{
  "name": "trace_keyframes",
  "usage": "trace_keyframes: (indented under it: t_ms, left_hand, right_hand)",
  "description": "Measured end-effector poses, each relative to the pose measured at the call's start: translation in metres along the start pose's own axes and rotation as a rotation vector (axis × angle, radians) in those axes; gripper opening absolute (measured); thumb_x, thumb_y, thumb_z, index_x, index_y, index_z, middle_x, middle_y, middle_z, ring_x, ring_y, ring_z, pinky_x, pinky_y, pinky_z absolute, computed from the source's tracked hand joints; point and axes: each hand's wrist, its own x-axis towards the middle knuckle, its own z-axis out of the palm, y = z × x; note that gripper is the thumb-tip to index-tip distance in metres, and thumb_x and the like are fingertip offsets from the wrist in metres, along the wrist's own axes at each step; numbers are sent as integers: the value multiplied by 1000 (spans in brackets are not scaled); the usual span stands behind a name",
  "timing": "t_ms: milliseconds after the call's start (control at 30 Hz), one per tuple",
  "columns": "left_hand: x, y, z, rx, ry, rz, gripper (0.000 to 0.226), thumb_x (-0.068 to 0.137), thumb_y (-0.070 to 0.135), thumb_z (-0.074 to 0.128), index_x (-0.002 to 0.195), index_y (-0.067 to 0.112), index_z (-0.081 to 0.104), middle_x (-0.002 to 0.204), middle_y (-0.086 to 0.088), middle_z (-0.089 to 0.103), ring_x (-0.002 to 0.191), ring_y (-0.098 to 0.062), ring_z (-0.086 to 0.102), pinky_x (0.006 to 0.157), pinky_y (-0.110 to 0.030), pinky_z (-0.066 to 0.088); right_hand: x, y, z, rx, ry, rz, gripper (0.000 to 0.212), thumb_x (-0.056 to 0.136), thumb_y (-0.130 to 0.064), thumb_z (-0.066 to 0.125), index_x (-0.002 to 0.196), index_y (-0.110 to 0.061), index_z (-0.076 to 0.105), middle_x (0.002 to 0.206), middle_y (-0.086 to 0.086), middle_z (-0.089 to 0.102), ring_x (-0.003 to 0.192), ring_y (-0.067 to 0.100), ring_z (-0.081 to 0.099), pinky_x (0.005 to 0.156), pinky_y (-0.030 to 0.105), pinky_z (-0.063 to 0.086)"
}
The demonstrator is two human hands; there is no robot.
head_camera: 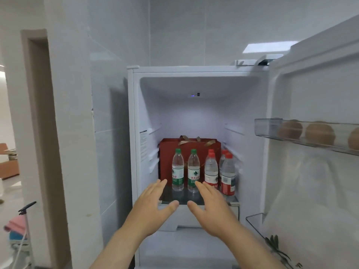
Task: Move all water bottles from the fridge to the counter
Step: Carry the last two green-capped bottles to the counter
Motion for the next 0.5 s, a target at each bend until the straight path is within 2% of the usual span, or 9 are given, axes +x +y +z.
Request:
trace_keyframes:
  t_ms: [200, 333, 433, 500]
  left_hand:
    - [92, -39, 32, -69, 12, 13, 81, 90, 64, 49, 156, 37, 12, 165, 14, 12, 151, -9, 9, 123, -37, 17]
    - [159, -68, 59, -132, 19, 35, 83, 87, 66, 49, 156, 38, 13, 165, 14, 13, 151, -9, 13, 121, -43, 23]
    - [206, -85, 78, -202, 42, 34, 84, 86, 67, 49, 156, 37, 14, 165, 12, 14, 151, -11, 11, 121, -45, 23]
    - [232, -93, 89, -258, 30, 27, 84, 86, 66, 49, 156, 37, 13, 165, 11, 13, 152, -12, 9, 122, -45, 20]
  right_hand:
    - [84, 22, 31, 8, 20, 12, 72, 96, -53, 48, 157, -32, 17, 164, -9, 17, 150, 12, 11, 119, 32, 14]
    - [141, 29, 51, 31, 74, -11, 62, 96, -45, 54, 152, -34, 28, 150, -15, 34, 141, 8, 26, 111, 20, 19]
    - [186, 40, 67, 23, 105, 1, 62, 94, -50, 53, 150, -37, 30, 150, -17, 37, 139, 7, 30, 118, 32, 27]
    - [211, 51, 76, -1, 93, 69, 69, 94, -55, 49, 154, -32, 24, 160, -10, 27, 147, 12, 21, 121, 36, 22]
